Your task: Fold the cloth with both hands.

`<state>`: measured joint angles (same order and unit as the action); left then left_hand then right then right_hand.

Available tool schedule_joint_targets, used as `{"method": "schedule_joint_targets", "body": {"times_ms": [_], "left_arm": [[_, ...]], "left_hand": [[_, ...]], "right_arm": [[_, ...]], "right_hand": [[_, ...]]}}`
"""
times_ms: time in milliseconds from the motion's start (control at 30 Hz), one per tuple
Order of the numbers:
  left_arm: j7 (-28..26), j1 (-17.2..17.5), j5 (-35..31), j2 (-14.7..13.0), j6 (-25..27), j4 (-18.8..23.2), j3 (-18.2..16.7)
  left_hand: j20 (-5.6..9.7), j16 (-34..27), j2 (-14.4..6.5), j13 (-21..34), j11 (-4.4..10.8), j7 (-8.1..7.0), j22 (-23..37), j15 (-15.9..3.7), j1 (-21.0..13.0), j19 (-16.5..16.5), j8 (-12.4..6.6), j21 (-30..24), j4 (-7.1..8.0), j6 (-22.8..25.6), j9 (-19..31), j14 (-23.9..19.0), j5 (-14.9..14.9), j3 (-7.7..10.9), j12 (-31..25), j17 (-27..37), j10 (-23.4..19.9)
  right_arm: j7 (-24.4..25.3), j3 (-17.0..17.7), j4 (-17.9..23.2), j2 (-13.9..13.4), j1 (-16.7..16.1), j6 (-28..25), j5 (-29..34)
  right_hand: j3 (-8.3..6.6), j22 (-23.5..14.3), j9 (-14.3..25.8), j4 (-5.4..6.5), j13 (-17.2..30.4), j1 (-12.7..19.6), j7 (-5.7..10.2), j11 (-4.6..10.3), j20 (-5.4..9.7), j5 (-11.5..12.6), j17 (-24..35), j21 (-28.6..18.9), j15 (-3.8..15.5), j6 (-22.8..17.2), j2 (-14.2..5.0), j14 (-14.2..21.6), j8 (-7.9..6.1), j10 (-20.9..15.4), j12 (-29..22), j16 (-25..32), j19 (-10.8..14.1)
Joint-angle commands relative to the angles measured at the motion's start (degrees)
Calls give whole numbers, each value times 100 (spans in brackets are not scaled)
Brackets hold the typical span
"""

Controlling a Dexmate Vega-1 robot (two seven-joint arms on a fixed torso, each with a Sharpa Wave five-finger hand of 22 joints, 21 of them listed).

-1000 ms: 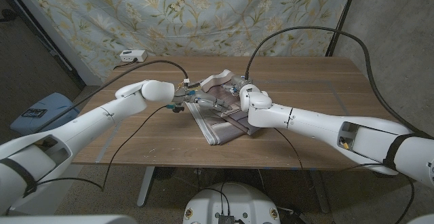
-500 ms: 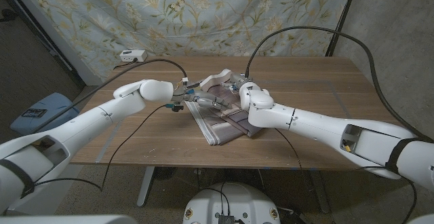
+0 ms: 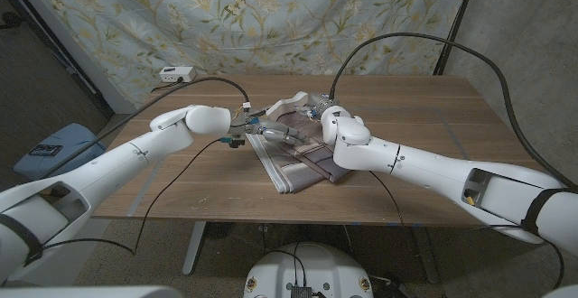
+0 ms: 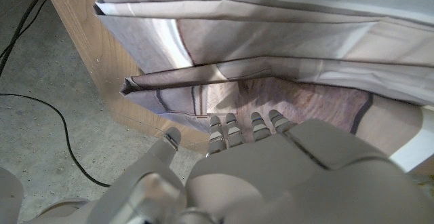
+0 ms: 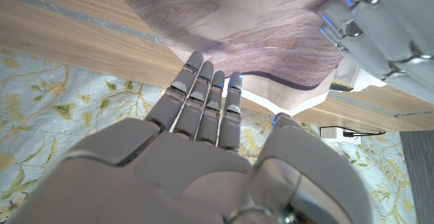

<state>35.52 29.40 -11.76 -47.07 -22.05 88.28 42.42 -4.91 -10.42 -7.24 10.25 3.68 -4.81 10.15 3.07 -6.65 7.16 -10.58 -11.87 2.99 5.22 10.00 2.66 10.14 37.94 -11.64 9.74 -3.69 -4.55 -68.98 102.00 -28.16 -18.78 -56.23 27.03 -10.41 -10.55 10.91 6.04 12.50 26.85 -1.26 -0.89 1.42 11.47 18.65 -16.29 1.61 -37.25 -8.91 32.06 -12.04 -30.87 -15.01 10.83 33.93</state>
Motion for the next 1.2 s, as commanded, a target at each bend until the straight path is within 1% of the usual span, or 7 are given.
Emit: {"method": "schedule_joint_targets", "body": {"times_ms": [33, 133, 267, 367, 667, 900, 1200], "left_arm": [[-76, 138, -21, -137, 209, 264, -112], [-124, 183, -9, -175, 267, 324, -158], [-204, 283, 185, -193, 413, 372, -264], [-350, 349, 168, -231, 502, 457, -334], [-681, 586, 331, -369, 790, 645, -566], [-820, 660, 245, -466, 842, 727, -604], [-1109, 846, 249, -560, 1007, 811, -734]], "left_hand": [[-24, 11, -19, 14, -15, -21, 8, 10, -40, 8, 13, 12, -20, 43, 9, -10, -31, -1, 16, 9, -52], [-26, 13, -19, 14, -12, -19, 8, 17, -39, 2, 15, 11, -21, 39, 9, -7, -31, 0, 18, 9, -49], [-30, 14, -20, 15, -10, -20, 8, 20, -39, -7, 14, 9, -21, 41, 9, -4, -31, 1, 20, 10, -45], [-25, 17, -20, 15, -17, -25, 9, 21, -38, -11, 15, 8, -22, 38, 9, 3, -31, 2, 22, 10, -42], [-9, 20, -17, 15, -19, -24, 8, 26, -40, -2, 12, 14, -28, 47, 9, 14, -32, 4, 25, 10, -34], [-13, 17, -15, 15, -21, -15, 8, 33, -41, -11, 11, 13, -34, 52, 9, 9, -33, 6, 24, 9, -39], [-23, 14, -20, 16, -27, -10, 8, 29, -40, -12, 11, 16, -35, 53, 9, 2, -32, 10, 27, 10, -34]], "right_arm": [[40, 178, 312, -115, -163, -76, 28], [60, 195, 358, -142, -183, -103, 53], [198, 287, 446, -177, -307, -94, 62], [274, 382, 512, -185, -404, -128, 26], [660, 582, 551, -117, -662, -254, -16], [905, 723, 618, -94, -796, -446, -89], [1217, 890, 735, -147, -953, -500, -235]], "right_hand": [[-22, -10, 18, -46, -8, 39, -45, -37, -29, 18, -21, 28, -34, 48, 26, -18, 18, -31, 28, -4, 13], [-29, -9, 17, -54, -17, 41, -56, -43, -31, 17, -37, 35, -35, 52, 28, -22, 21, -21, 44, -4, 4], [-37, -9, 16, -65, -29, 44, -63, -39, -27, 16, -58, 46, -32, 55, 31, -38, 24, -22, 61, -8, -14], [-41, -8, 15, -73, -35, 45, -65, -34, -27, 14, -71, 50, -29, 57, 37, -49, 26, -28, 69, -11, -17], [-67, -6, 14, -121, -62, 71, -44, -11, -15, 8, -131, 64, 9, 27, 54, -50, 17, -64, 99, -4, -18], [-88, -4, 14, -151, -78, 87, -56, -33, -13, 4, -174, 71, -4, -12, 60, -33, 5, -125, 107, 6, -12], [-107, -2, 15, -171, -92, 87, -71, -43, -2, -2, -217, 91, -3, -26, 58, -17, 4, -153, 130, 16, -32]]}}
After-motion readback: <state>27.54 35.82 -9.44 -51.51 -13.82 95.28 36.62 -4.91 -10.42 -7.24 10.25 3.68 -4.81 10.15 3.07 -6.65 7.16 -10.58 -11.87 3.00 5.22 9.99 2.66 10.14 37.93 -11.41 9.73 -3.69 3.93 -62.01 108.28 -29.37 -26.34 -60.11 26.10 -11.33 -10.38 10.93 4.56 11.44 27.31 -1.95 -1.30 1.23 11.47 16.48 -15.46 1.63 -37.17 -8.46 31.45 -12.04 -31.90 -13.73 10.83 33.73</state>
